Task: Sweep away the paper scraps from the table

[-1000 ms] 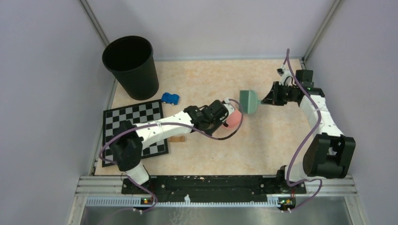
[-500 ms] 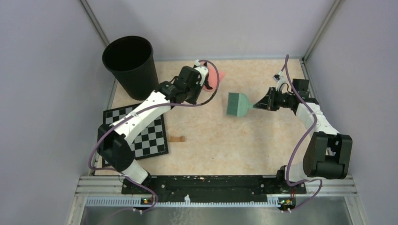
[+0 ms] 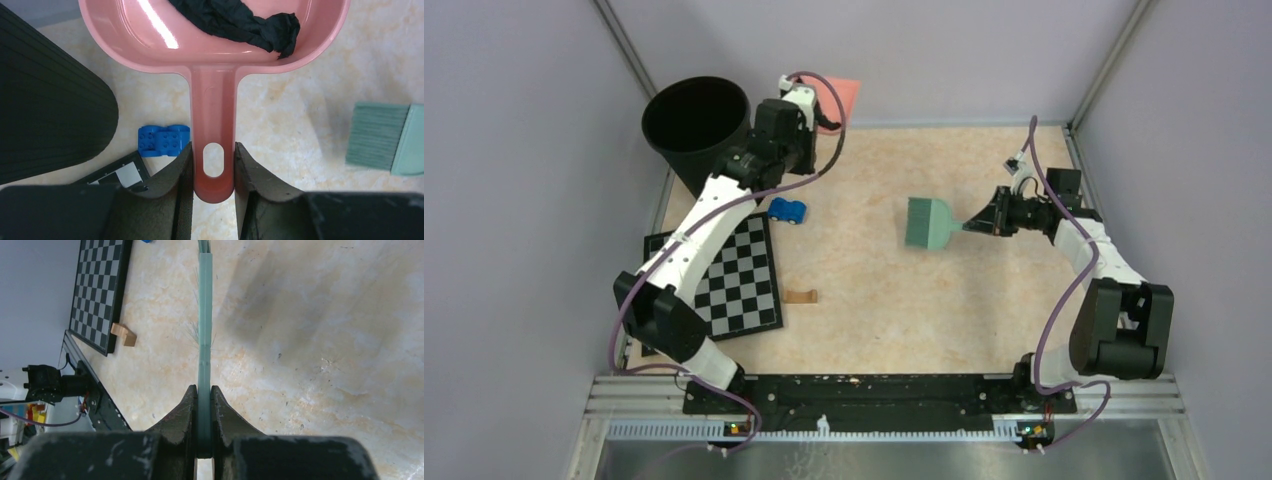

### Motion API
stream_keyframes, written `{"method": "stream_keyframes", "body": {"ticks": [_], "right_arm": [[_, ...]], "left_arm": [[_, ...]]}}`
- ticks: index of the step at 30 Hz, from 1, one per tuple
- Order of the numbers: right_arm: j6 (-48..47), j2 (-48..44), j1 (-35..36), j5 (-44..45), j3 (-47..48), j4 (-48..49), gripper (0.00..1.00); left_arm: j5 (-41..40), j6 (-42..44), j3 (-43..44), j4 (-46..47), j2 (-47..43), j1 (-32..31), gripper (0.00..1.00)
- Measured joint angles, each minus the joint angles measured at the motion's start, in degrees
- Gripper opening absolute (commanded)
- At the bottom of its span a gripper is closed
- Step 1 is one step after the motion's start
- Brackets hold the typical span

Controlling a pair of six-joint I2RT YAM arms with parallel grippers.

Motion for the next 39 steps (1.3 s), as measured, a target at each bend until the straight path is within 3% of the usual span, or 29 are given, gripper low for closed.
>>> {"method": "stream_keyframes", "body": {"ticks": [9, 17, 25, 28, 35, 39], "right_arm": [[-1.2, 0.0, 0.0, 0.0, 0.0, -1.0, 0.0], [-1.9, 0.4, 0.0, -0.1, 0.0, -1.9, 0.0], [-2.9, 0.7, 0.0, -0.2, 0.0, -2.6, 0.0], [-3.4, 0.7, 0.0, -0.2, 0.0, -2.6, 0.0], [-4.4, 1.4, 0.0, -0.2, 0.0, -3.7, 0.0], [-4.6, 1.5, 0.0, -0.2, 0.1, -4.0, 0.0]], "left_arm": [[9.2, -9.1, 1.8, 5.8, -1.7, 11.3, 0.0], [19.7, -22.5, -5.8, 18.2, -7.6, 23.5, 0.0], [31.5, -42.4, -18.3, 36.7, -11.7, 33.9, 0.0], [35.3, -52.0, -22.6, 46.2, -11.7, 36.4, 0.0], [39.1, -83.7, -35.9, 86.0, -4.2, 37.9, 0.0], [39.3, -93.7, -38.6, 97.4, -0.8, 37.9, 0.0]]}}
